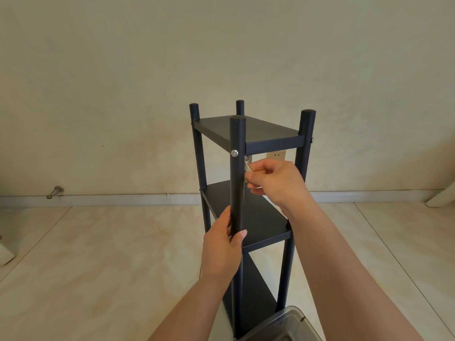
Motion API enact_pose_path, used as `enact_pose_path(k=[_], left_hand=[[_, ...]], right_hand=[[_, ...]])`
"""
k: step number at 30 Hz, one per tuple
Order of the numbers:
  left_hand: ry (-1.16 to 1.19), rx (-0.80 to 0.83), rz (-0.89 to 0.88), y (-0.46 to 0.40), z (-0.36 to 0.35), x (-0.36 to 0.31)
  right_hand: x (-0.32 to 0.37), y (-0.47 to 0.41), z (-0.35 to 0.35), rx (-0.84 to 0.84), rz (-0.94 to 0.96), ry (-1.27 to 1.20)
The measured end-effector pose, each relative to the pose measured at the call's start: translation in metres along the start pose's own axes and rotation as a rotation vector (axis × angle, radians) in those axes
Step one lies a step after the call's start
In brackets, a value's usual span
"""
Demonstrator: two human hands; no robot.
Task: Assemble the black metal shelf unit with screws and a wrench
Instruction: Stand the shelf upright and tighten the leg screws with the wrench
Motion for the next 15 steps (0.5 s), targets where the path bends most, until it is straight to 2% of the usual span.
enact_pose_path(k=[2, 8, 15], left_hand=[[0.015, -0.003, 0.002, -0.0004, 0.0006, 0.0004], [0.023, -0.006, -0.010, -0.0015, 0.0012, 0.0026], [0.024, 0.002, -0.017, -0.0020, 0.0019, 0.0034]], right_hand=[[-0.0028, 0.0003, -0.0020, -0.019, -0.014, -0.012], [-0.0055, -0.0031, 0.0006, -0.251, 0.047, 0.004], [0.0007, -0.0010, 0.0011, -0.258, 0.048, 0.008]])
Point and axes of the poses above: each hand's wrist, its own y-axis away from the middle knuckle, its own z-axis out of the back of the hand, x = y × z, the point moved 3 cm from there along -y, towards the middle knuckle, and after that the axes turned 6 degrees about -x, right-handed, at the moved point
